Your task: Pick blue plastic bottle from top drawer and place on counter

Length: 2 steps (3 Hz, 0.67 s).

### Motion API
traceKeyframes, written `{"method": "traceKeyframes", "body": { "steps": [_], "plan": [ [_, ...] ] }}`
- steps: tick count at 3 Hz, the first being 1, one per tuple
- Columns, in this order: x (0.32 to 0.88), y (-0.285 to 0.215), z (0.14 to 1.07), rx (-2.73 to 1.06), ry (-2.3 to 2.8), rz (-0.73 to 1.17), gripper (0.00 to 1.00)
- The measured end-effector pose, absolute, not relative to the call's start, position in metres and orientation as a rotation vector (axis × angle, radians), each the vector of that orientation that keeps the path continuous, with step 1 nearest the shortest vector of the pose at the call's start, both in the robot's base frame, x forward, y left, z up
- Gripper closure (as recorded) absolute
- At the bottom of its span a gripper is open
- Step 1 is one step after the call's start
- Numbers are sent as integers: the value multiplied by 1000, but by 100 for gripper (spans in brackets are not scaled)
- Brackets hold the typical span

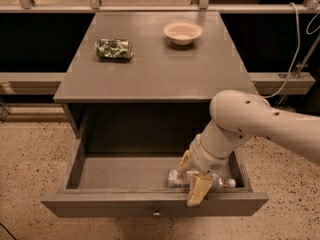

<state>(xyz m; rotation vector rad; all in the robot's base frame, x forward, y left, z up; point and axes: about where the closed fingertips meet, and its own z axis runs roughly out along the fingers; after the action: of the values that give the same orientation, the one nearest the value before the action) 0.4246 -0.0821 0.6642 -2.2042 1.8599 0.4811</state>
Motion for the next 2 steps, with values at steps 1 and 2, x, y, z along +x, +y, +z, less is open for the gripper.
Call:
{"method": "traceKeyframes", "body": {
  "steps": [1,2],
  "plan": [
    [429,-93,691,-2193,1833,449,44],
    [421,-102,732,-2226,1770,426,39]
  ]
}}
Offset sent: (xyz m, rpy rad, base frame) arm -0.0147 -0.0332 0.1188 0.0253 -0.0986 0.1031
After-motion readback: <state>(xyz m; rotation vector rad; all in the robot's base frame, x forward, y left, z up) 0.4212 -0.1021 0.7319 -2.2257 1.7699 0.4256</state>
